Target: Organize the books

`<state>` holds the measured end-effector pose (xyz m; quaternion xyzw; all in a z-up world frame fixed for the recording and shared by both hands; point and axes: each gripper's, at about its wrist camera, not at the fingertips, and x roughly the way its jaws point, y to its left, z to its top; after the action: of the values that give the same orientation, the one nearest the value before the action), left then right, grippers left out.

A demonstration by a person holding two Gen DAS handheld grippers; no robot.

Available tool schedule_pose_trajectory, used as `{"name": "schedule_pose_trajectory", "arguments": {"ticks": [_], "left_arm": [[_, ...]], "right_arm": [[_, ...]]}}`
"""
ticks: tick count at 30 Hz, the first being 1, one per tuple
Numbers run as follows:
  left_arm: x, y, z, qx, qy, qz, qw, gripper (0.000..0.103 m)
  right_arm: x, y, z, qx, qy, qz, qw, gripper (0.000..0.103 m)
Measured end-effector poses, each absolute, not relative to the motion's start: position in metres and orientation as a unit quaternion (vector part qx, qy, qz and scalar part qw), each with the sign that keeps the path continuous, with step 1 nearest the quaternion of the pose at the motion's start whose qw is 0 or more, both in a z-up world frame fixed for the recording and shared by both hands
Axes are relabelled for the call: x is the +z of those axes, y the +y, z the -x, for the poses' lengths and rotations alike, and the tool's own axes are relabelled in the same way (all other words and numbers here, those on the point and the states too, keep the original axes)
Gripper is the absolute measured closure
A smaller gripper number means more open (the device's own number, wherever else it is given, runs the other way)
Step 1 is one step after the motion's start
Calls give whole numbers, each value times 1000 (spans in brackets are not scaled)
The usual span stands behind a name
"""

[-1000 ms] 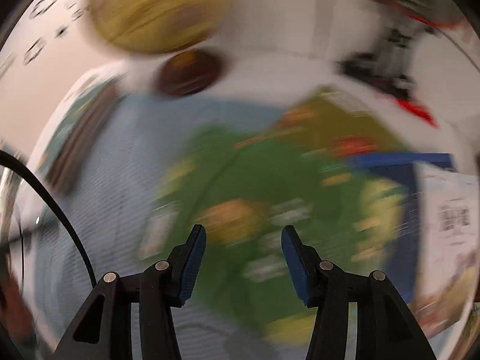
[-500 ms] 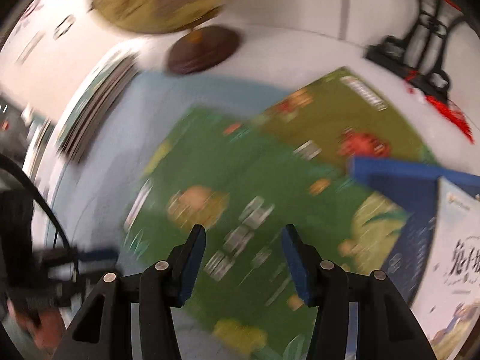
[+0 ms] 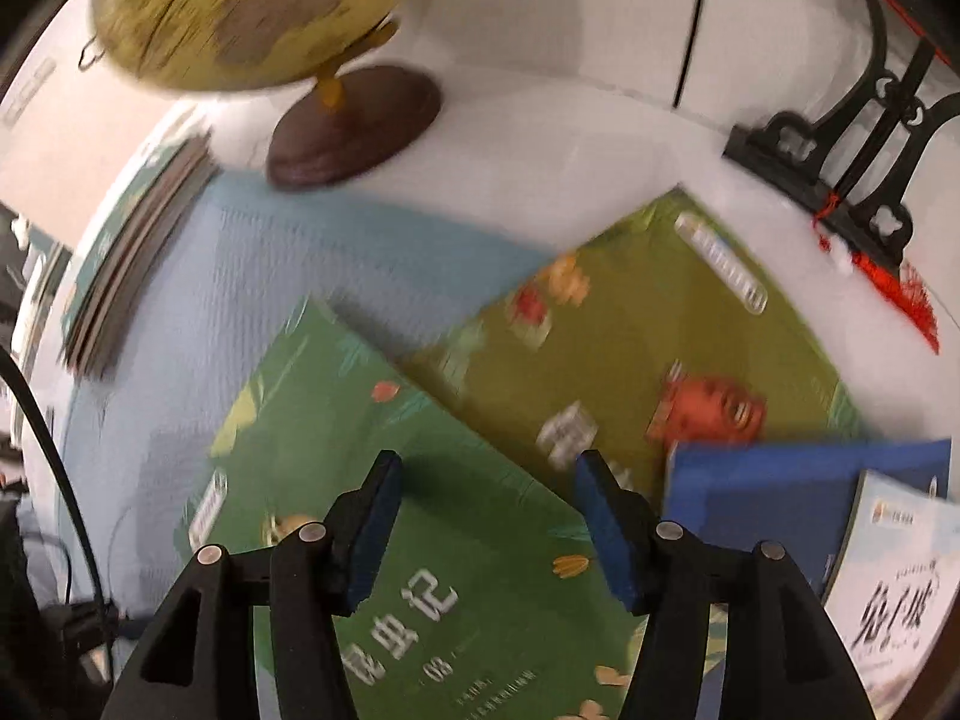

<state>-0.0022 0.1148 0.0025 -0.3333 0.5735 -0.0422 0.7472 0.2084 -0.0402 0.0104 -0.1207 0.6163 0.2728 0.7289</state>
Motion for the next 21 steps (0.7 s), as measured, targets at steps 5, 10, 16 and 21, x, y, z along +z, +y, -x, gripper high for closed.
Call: {"name": "schedule_pose_trajectory", "arguments": {"ticks": [5,10,16,21], "left_arm": [[2,120,16,-43,568,339,749,60],[6,93,25,-70,588,267,760,60],[12,55,63,-87,618,170,763,49],[10,56,99,-56,619,158,768,49]], "right_arm": [[12,-58,-130,307,641,80,699,41],[6,-114,-30,259,635,6,728,42],[15,-180,70,190,623,-63,756,50],[24,-188,79,167,587,-56,790,60]]}}
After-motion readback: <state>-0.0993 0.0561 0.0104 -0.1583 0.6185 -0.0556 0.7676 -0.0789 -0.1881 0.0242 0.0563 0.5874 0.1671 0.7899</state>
